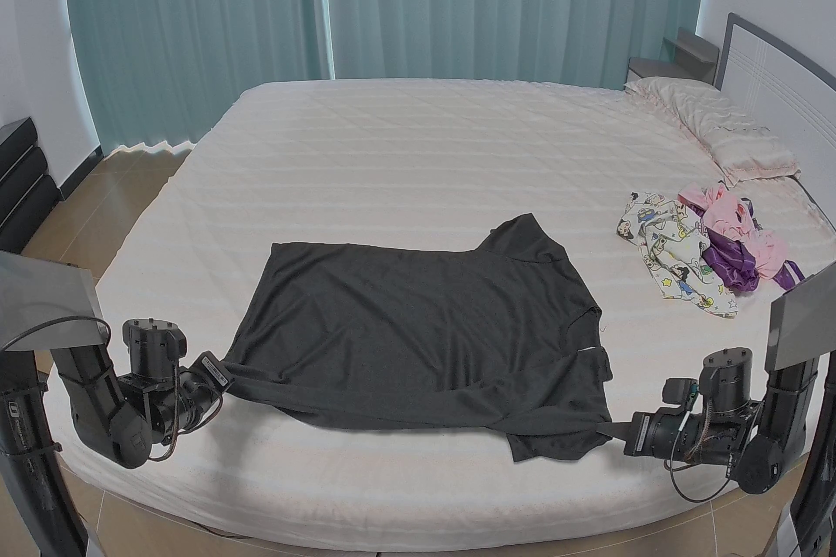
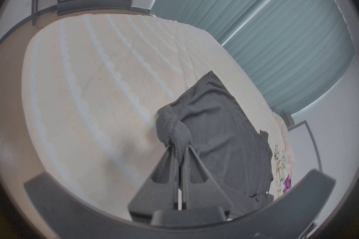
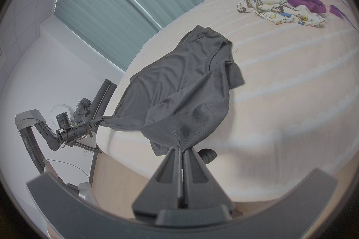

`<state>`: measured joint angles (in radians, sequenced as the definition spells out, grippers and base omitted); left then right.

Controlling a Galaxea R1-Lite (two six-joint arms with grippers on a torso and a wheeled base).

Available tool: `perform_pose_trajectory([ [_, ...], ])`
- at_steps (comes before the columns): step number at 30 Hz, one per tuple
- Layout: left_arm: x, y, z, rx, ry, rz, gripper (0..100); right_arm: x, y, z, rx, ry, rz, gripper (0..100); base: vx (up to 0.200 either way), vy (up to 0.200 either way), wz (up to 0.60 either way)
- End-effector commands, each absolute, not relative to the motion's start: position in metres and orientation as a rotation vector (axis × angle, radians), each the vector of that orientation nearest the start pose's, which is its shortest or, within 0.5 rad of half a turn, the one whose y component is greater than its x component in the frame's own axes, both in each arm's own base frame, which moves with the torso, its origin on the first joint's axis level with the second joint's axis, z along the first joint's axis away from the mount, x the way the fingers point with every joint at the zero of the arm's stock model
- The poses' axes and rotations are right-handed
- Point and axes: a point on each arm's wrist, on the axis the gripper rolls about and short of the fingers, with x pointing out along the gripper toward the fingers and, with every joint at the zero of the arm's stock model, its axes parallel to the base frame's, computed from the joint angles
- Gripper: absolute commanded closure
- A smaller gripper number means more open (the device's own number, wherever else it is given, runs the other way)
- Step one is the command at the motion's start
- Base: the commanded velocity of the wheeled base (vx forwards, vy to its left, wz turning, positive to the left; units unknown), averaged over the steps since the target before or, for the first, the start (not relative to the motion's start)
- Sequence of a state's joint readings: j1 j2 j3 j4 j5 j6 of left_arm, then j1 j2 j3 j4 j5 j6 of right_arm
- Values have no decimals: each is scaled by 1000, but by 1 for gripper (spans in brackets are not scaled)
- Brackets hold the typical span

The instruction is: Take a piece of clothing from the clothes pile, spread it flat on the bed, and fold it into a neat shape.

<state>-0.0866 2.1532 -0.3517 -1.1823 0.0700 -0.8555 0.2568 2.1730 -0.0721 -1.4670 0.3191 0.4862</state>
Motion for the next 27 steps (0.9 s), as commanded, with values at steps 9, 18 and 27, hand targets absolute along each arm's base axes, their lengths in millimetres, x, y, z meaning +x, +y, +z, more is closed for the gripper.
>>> perform_pose_trajectory([
  [9,227,-32,11,-659,697,204,100,190,50,15,425,840,355,100,0,0,0],
  [18,197,-32,1,-524,821,186,100,178,45,6,357,969,337,100,0,0,0],
  [27,186,-31,-7,-472,907,200,100,170,38,-2,289,1065,326,100,0,0,0],
])
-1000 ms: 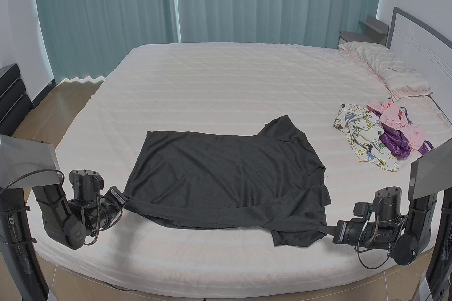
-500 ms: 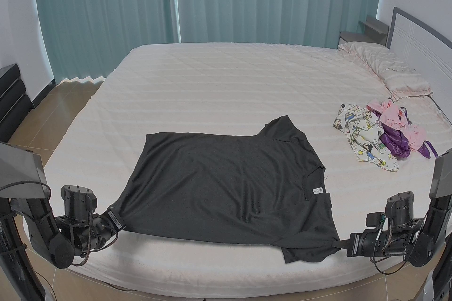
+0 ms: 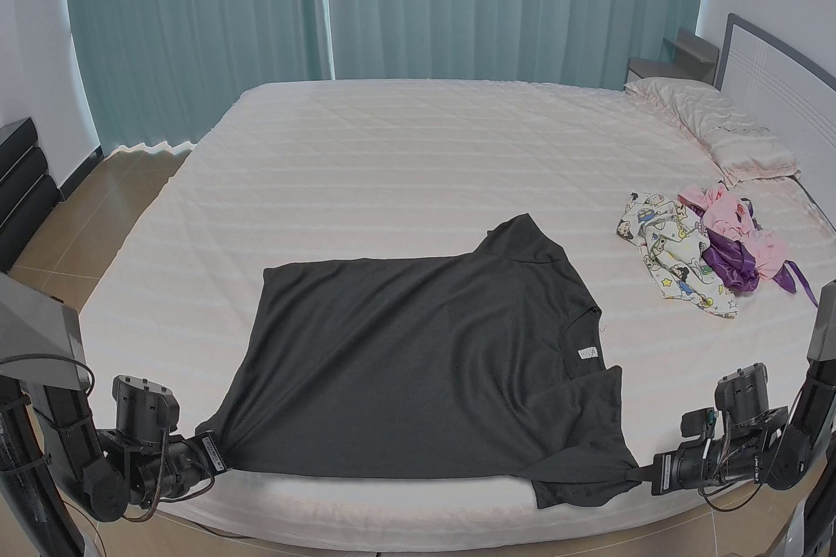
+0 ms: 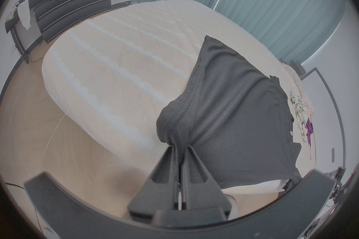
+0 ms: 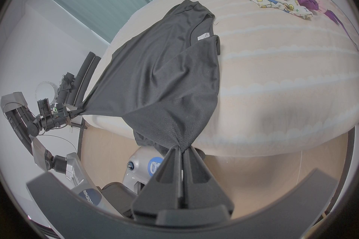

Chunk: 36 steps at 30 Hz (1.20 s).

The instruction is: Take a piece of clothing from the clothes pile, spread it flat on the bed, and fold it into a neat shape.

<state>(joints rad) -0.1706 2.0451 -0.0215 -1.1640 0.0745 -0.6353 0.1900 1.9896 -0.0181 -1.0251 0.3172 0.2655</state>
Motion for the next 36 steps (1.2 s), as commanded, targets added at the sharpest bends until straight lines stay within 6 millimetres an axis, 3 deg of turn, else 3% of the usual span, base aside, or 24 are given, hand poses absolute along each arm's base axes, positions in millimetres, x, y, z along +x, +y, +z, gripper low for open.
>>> perform_pose_trajectory([
  [1,185,-30,-8,-466,924,206,100,169,37,-2,283,1073,325,100,0,0,0],
  [14,172,-29,-18,-367,1073,212,100,167,34,-13,229,1142,337,100,0,0,0],
  [15,172,-29,-18,-367,1075,212,100,167,34,-14,227,1145,339,0,0,0,0],
  [16,173,-29,-19,-368,1072,212,0,167,34,-16,225,1152,340,0,0,0,0],
  [23,173,-28,-16,-379,1056,214,0,173,33,-13,237,1089,336,0,0,0,0],
  [29,180,-17,2,-451,944,220,0,185,26,-9,282,973,307,0,0,0,0],
  [32,199,-4,21,-540,817,190,0,198,26,-3,349,884,286,0,0,0,0],
  [36,219,5,32,-588,739,161,0,217,28,5,403,797,277,0,0,0,0],
])
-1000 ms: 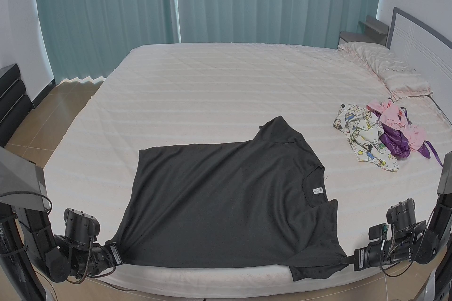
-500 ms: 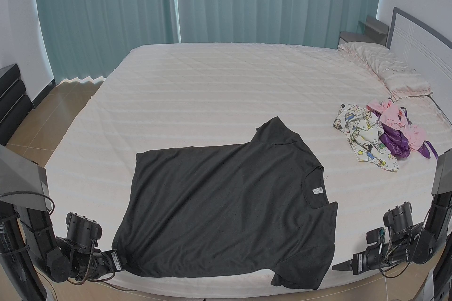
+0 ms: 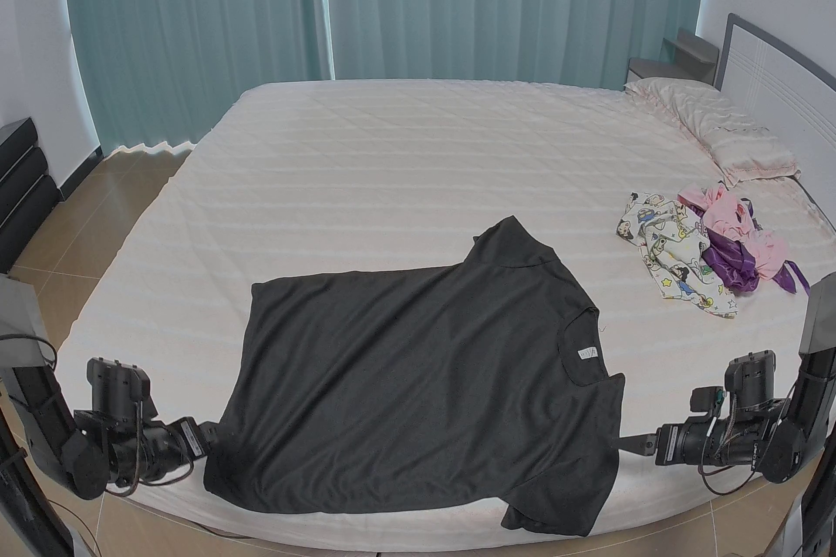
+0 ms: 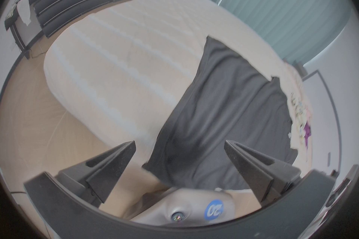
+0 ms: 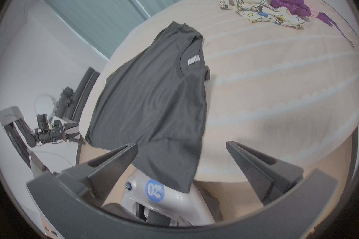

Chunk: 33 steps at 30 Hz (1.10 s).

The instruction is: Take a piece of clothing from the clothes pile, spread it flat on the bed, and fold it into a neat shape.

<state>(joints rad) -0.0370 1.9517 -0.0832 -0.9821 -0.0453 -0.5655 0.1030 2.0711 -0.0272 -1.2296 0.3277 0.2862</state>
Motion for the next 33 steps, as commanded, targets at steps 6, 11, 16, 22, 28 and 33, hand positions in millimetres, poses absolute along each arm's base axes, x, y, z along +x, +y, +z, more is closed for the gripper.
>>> perform_pose_trajectory([
  [6,249,12,42,-685,651,181,0,240,31,10,497,737,258,0,0,0,0],
  [11,260,12,39,-808,655,201,0,246,31,8,554,737,241,0,0,0,0],
  [16,259,11,35,-839,704,143,0,246,32,5,589,755,227,0,200,0,0],
  [22,259,11,30,-849,719,159,0,245,34,0,586,780,227,0,133,0,0],
  [28,259,11,30,-865,720,166,0,243,34,-1,586,789,225,0,0,0,0],
  [33,259,13,30,-894,715,180,0,242,34,-1,586,788,226,0,0,40,0],
])
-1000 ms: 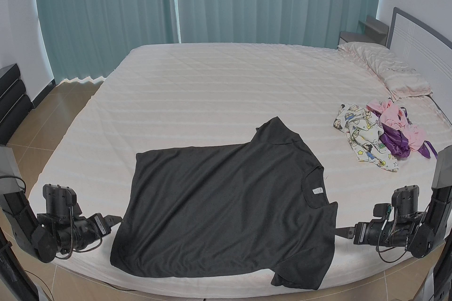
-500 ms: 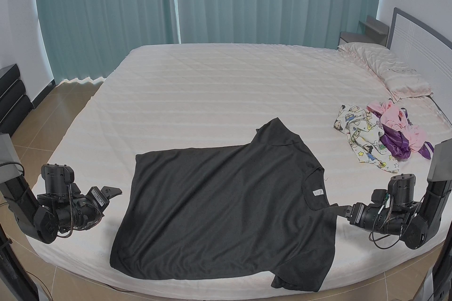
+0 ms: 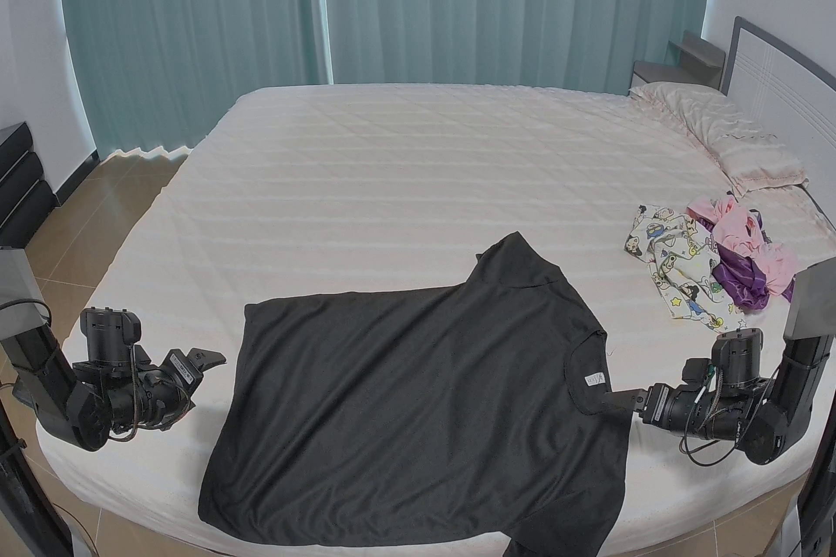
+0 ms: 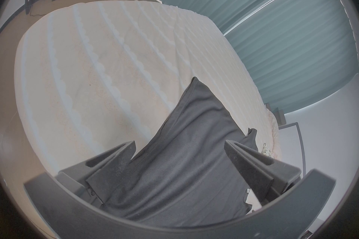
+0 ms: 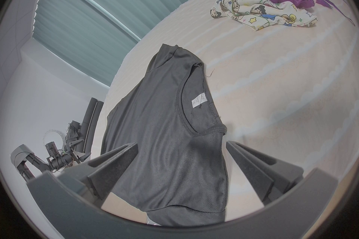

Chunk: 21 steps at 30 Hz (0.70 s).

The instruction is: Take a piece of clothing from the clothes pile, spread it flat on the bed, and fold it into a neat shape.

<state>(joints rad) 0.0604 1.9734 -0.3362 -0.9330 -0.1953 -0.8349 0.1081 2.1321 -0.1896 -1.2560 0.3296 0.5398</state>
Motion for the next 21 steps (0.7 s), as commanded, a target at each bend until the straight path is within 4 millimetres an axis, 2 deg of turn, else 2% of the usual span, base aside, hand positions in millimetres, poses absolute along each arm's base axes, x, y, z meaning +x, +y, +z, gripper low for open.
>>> perform_pose_trajectory([
  [1,259,14,30,-896,714,182,0,242,34,-1,588,788,225,0,0,200,0],
  [8,260,15,28,-898,718,185,0,242,34,-1,588,789,225,0,0,200,0],
  [21,260,15,25,-898,726,189,0,240,37,-1,583,797,233,0,0,0,0],
])
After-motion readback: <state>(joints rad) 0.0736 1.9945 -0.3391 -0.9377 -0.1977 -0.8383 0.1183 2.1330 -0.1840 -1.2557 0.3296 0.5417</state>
